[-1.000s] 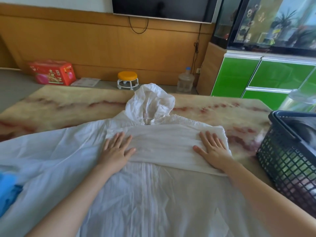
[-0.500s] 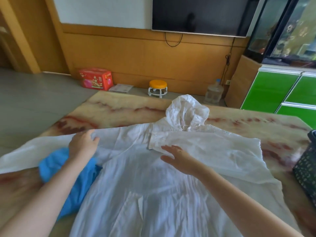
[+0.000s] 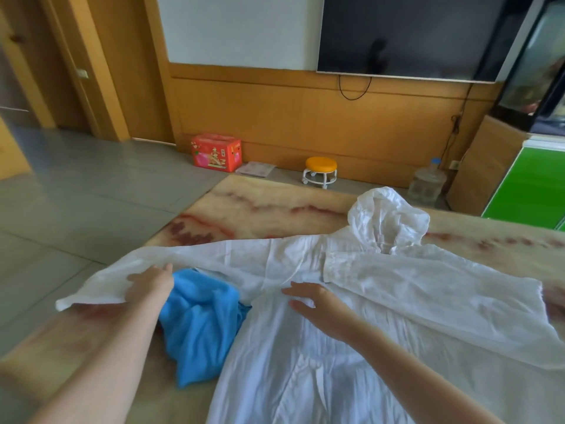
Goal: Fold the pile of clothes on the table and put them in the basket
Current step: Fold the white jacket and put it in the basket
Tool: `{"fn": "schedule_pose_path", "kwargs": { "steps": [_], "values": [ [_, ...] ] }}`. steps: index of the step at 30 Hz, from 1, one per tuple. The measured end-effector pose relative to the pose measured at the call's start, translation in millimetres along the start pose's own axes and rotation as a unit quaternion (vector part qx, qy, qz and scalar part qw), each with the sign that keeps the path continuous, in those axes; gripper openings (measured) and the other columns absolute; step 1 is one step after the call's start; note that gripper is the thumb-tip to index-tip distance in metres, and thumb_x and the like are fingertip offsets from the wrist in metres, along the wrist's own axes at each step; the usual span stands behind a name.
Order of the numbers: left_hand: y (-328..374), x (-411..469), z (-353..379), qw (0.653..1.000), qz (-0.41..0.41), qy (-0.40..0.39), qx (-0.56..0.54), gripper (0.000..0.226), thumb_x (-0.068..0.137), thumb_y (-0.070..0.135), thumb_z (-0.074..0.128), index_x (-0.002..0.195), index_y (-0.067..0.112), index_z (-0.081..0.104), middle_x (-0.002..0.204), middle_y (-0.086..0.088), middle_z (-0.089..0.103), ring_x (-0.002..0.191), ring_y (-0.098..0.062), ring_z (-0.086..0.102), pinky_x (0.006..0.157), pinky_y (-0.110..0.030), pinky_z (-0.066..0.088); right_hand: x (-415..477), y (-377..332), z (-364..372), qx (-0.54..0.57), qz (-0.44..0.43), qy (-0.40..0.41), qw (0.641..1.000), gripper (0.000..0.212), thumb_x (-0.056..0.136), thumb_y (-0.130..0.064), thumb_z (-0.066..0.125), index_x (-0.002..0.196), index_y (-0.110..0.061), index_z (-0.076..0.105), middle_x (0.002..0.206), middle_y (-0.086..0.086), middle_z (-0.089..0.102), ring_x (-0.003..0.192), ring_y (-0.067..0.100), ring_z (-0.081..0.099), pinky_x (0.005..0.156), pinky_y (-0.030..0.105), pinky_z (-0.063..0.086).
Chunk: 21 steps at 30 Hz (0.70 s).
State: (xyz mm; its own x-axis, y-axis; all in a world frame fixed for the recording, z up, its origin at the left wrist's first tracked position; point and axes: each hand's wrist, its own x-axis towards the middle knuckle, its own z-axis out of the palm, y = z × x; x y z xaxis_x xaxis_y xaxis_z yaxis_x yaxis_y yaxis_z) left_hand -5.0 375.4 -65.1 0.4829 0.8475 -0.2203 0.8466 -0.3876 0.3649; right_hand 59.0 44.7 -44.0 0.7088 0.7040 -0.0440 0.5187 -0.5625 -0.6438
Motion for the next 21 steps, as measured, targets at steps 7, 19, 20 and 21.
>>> {"fn": "schedule_pose_path", "kwargs": {
  "steps": [7, 19, 20, 21],
  "values": [
    [-57, 34, -2, 0.989, -0.06, 0.036, -0.127, 0.042, 0.095, 0.028, 0.04, 0.126, 0.001, 0.049, 0.132, -0.028, 0.047, 0.116, -0.045, 0.051, 0.099, -0.049, 0.043, 41, -48, 46, -0.069, -0.034, -0.087, 0.993, 0.035, 0.099, -0.037, 0.04, 0.131, -0.034, 0.054, 0.156, -0.003, 0.021, 0.144, 0.017, 0.008, 0.116, 0.036, 0.008],
    [-37, 41, -10, 0.794, -0.17, -0.021, -0.583, 0.036, 0.091, 0.005, 0.056, 0.127, -0.001, 0.051, 0.127, -0.019, 0.055, 0.102, -0.028, 0.059, 0.088, -0.036, 0.048, 49, -46, 60, -0.137, -0.041, -0.069, 0.987, 0.035, 0.098, -0.03, 0.036, 0.125, -0.031, 0.059, 0.145, 0.0, 0.036, 0.136, 0.021, 0.024, 0.112, 0.036, 0.015],
    [-36, 40, -7, 0.785, -0.18, -0.005, -0.593, 0.03, 0.09, 0.005, 0.058, 0.12, -0.003, 0.054, 0.128, -0.018, 0.055, 0.104, -0.027, 0.057, 0.09, -0.036, 0.046, 48, -46, 60, -0.148, -0.04, -0.076, 0.985, 0.036, 0.099, -0.03, 0.035, 0.127, -0.032, 0.057, 0.148, -0.001, 0.032, 0.137, 0.021, 0.02, 0.113, 0.036, 0.013],
    [-35, 42, -4, 0.768, -0.19, 0.0, -0.612, 0.018, 0.089, 0.006, 0.06, 0.105, -0.003, 0.056, 0.125, -0.017, 0.057, 0.101, -0.025, 0.056, 0.09, -0.034, 0.045, 49, -46, 61, -0.16, -0.04, -0.082, 0.983, 0.037, 0.099, -0.03, 0.034, 0.131, -0.03, 0.055, 0.15, -0.001, 0.029, 0.139, 0.021, 0.017, 0.114, 0.036, 0.012]
  ]
}}
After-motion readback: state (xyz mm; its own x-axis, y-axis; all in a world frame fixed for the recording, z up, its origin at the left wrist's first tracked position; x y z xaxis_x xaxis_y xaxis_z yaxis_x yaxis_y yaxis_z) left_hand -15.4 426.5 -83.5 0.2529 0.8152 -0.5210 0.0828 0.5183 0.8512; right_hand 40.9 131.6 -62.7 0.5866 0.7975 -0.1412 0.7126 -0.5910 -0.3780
